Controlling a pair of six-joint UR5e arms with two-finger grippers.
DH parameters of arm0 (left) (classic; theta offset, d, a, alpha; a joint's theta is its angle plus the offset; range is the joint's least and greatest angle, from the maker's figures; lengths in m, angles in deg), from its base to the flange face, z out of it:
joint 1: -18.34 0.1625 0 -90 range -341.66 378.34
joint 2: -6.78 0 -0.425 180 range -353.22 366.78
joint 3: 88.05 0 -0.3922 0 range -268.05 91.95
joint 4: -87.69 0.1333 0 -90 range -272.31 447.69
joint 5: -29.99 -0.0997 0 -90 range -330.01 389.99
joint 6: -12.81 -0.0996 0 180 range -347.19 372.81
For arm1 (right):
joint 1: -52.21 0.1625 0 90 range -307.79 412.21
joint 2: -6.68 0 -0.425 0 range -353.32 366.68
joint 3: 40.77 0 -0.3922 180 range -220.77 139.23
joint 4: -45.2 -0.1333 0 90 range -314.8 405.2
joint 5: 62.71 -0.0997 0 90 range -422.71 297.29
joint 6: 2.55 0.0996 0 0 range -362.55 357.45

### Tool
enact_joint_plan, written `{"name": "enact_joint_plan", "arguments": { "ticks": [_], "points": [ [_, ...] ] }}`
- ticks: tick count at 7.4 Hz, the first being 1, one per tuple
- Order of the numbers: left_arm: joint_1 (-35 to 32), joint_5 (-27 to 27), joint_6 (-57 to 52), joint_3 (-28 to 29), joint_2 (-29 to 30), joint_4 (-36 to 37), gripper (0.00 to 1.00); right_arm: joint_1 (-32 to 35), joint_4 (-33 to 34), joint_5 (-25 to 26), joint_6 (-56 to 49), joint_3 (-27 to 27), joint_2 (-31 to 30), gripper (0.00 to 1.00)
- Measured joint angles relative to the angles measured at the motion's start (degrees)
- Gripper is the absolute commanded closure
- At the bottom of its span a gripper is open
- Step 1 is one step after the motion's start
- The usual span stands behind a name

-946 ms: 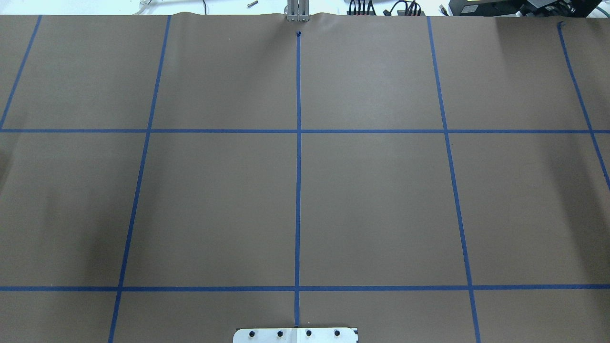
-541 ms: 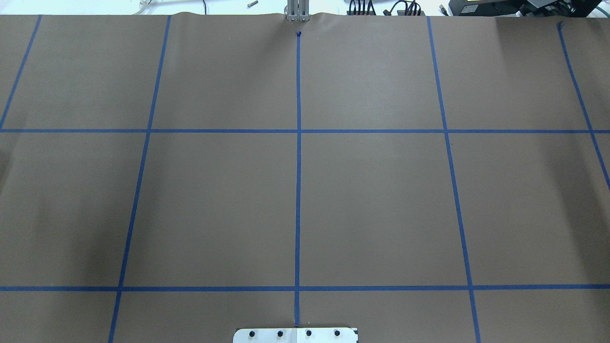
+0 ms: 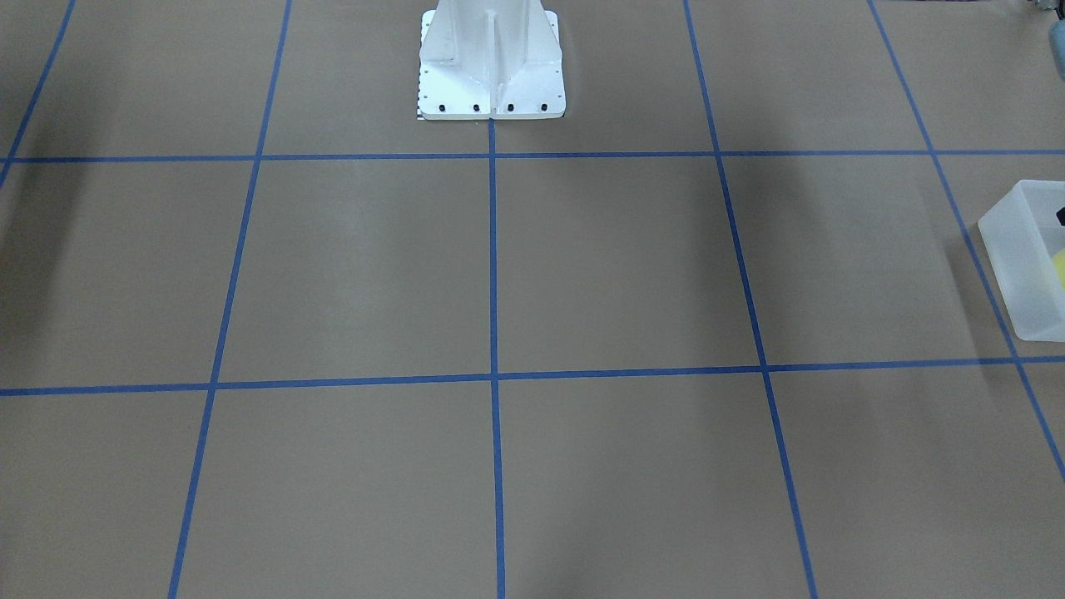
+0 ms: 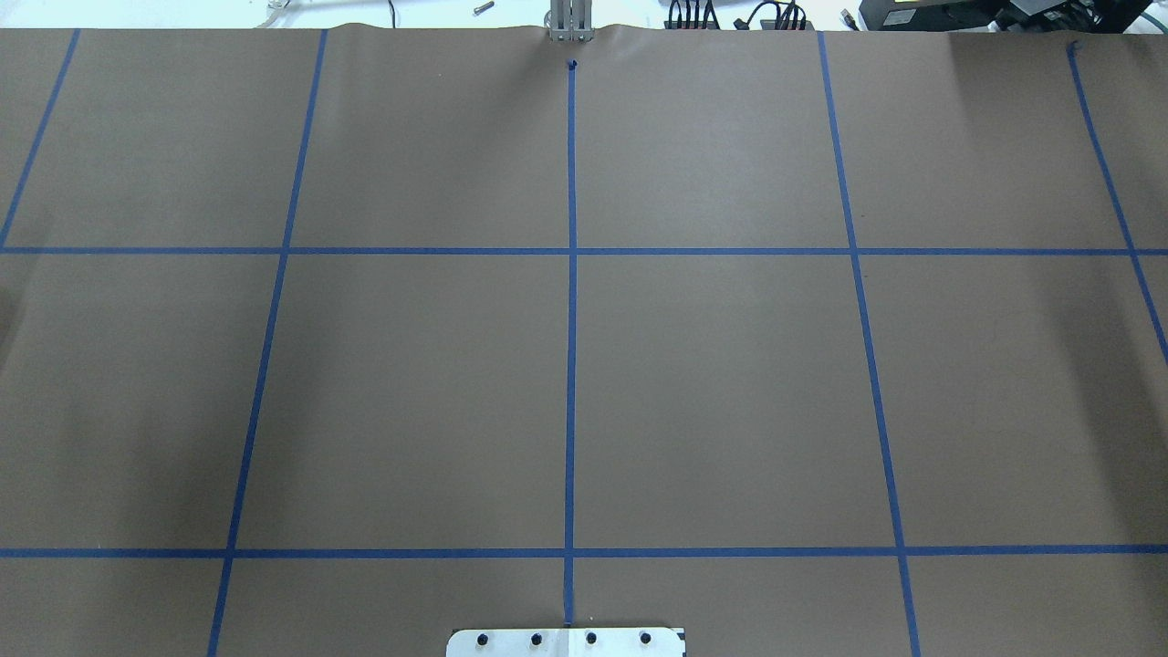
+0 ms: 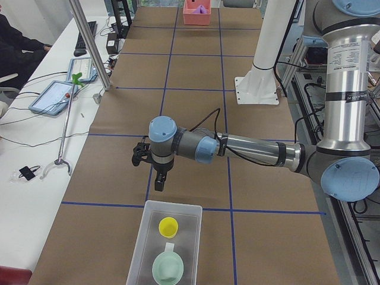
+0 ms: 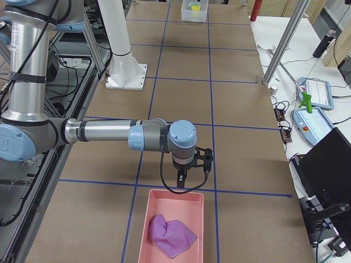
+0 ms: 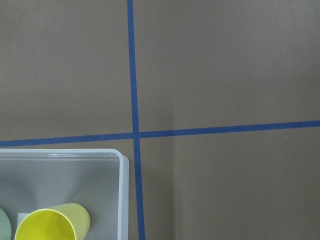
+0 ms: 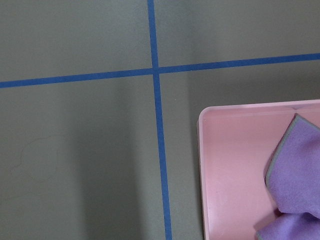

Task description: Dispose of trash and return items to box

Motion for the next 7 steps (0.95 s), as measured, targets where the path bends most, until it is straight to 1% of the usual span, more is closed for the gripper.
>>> {"name": "enact_joint_plan", "arguments": {
  "ticks": [4, 7],
  "points": [
    [-1.75, 0.02, -1.91, 0.03, -0.16, 1.33, 0.01, -0.06, 0.03, 0.27, -0.05, -0.51, -0.16, 0.00],
    [-2.09, -0.06, -1.86, 0.08, -0.06, 1.36, 0.01, -1.80, -0.13, 1.62, 1.14, -0.29, 0.38, 0.00]
  ]
}}
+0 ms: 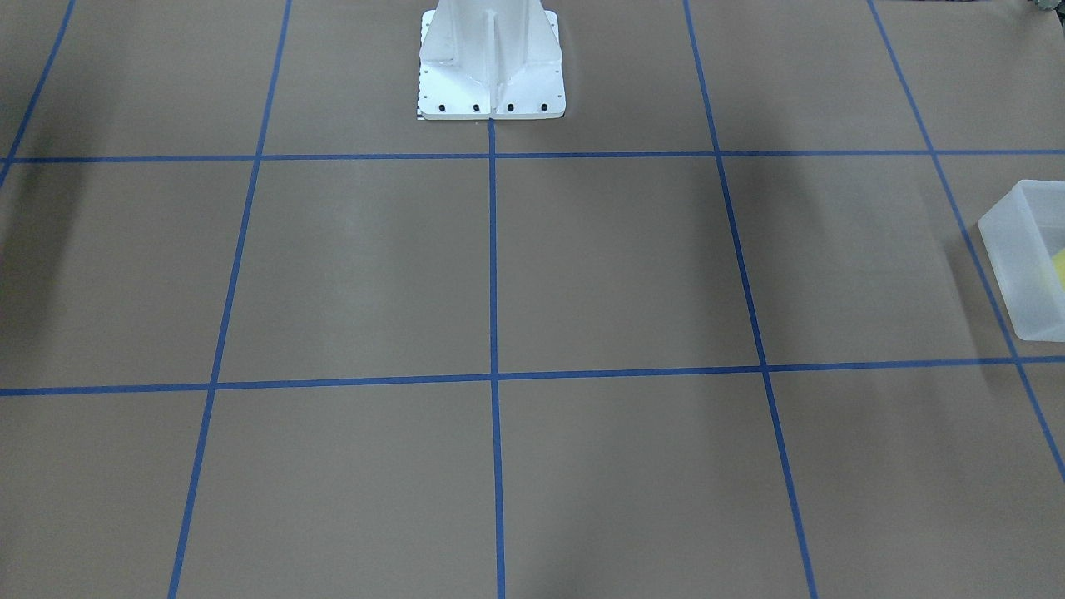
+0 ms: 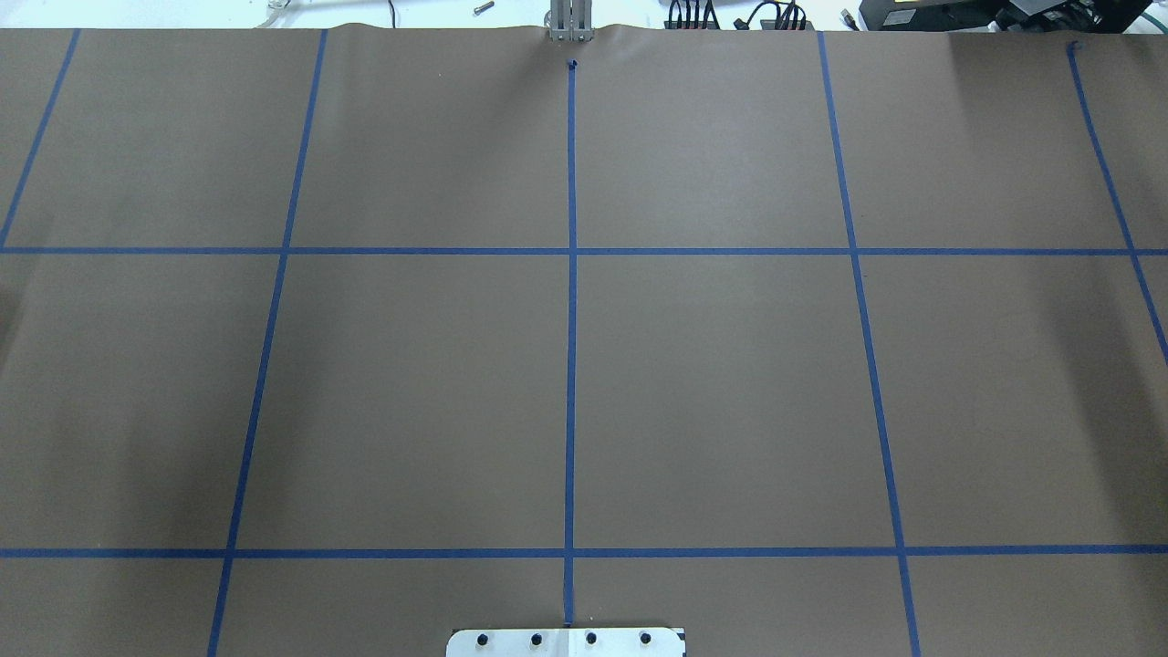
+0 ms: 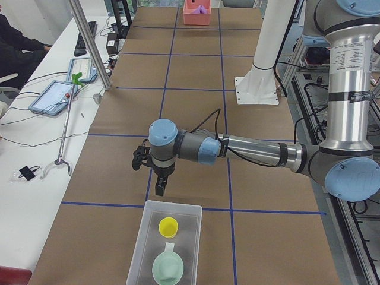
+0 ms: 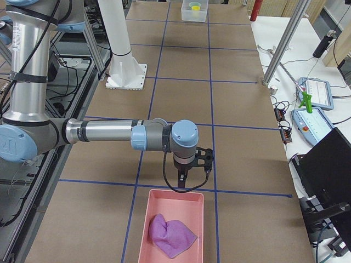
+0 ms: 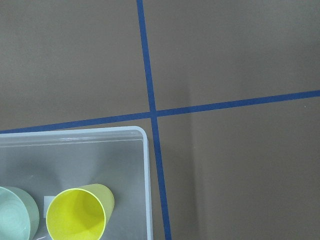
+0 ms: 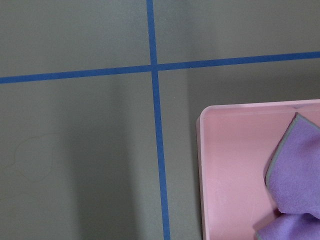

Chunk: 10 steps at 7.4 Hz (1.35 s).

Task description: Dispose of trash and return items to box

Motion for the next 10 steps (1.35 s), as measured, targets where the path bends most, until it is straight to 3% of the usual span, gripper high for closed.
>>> {"name": "enact_joint_plan", "arguments": {
  "ticks": [10],
  "points": [
    [0.05, 0.07, 0.62, 0.46, 0.55, -0.03, 0.01, -1.01, -0.35, 1.30, 0.70, 0.84, 0.11, 0.00]
  ]
}}
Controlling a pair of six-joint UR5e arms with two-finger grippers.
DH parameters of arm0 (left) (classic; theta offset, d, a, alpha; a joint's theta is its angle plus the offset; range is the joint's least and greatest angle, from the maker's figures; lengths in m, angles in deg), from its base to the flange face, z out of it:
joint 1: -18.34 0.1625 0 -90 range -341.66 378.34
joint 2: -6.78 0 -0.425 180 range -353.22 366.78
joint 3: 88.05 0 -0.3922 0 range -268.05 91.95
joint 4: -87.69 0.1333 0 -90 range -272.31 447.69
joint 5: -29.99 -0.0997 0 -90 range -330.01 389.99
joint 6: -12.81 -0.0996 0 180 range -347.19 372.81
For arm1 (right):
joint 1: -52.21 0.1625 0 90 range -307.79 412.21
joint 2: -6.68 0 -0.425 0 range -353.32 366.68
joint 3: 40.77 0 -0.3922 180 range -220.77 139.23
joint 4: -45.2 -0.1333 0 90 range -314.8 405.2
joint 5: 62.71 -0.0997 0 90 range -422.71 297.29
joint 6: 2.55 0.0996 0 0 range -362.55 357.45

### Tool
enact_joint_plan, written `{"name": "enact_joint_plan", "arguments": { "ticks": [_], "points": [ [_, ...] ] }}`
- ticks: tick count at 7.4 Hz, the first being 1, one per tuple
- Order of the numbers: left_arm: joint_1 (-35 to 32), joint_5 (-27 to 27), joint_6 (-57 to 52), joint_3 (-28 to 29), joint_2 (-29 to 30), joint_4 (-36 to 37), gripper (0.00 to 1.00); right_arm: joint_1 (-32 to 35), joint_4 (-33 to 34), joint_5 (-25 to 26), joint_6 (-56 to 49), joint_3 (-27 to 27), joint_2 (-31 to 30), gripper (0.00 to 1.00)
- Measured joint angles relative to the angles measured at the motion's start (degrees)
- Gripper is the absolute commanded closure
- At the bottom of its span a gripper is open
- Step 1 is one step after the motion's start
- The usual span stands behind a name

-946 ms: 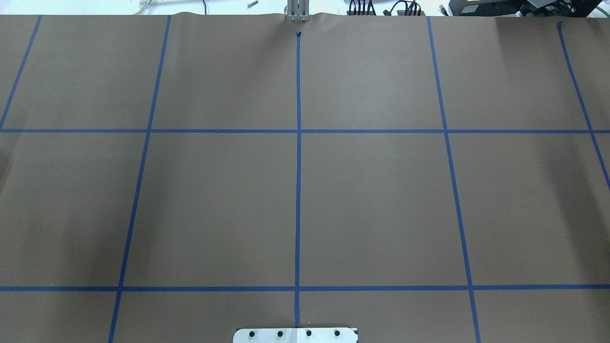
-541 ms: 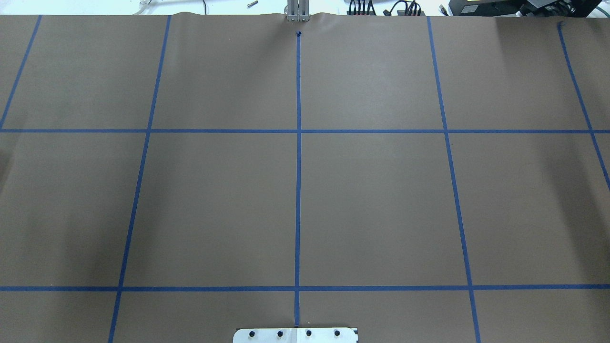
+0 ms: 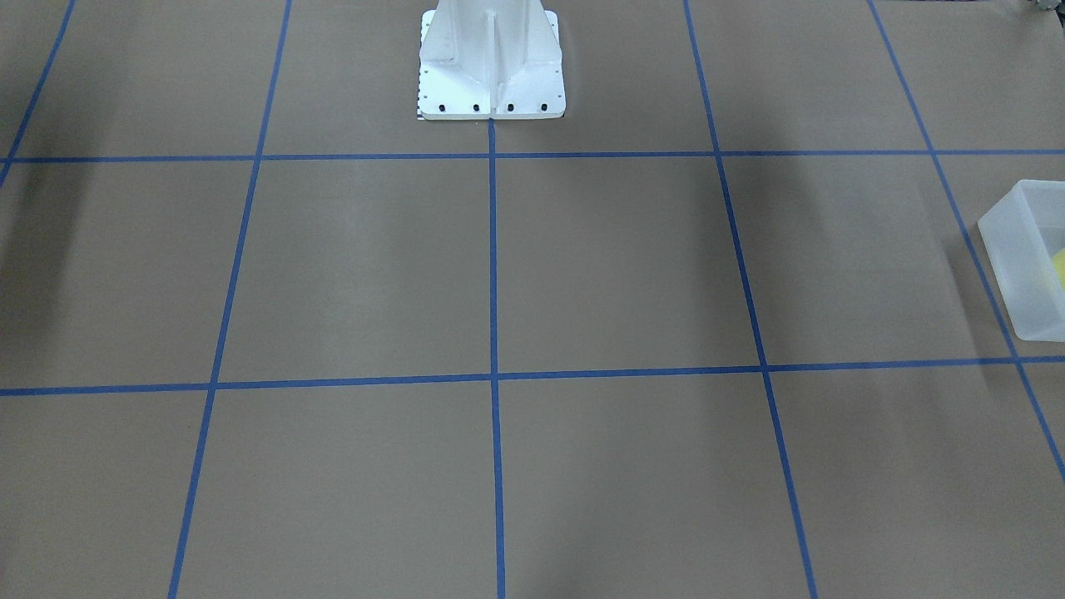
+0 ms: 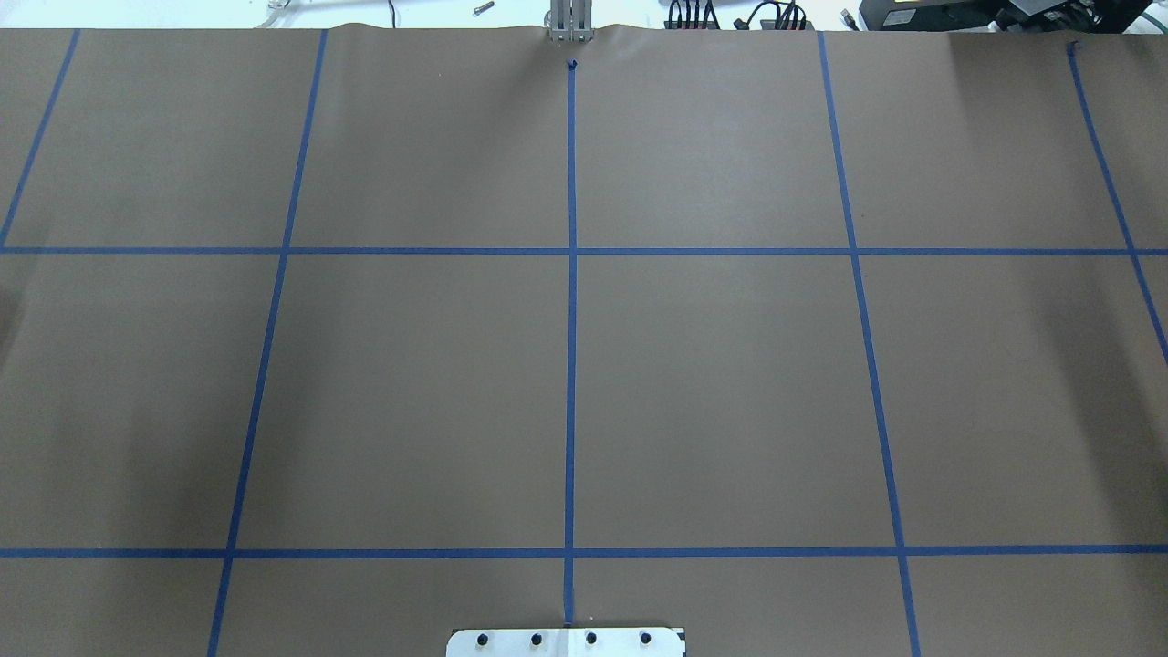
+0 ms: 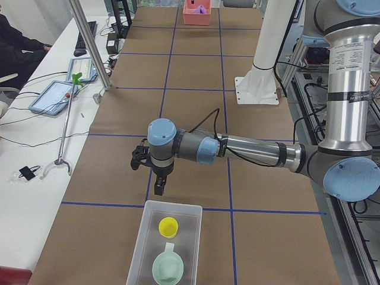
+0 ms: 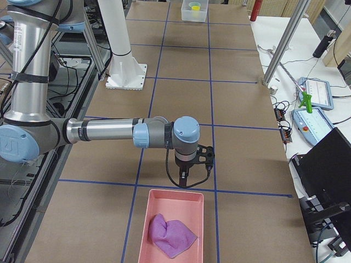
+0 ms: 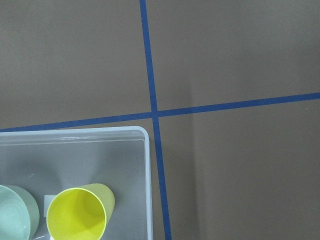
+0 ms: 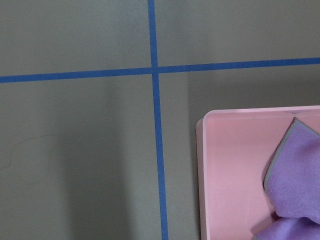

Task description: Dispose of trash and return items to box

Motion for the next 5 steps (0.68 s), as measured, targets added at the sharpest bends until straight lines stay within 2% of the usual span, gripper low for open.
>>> {"name": "enact_joint_plan", "arguments": {
  "ticks": [5],
  "points": [
    [0.00, 0.01, 0.00, 0.49, 0.08, -0.06, 0.01, 0.00, -0.02, -0.15, 0.00, 0.46, 0.01, 0.00]
  ]
}}
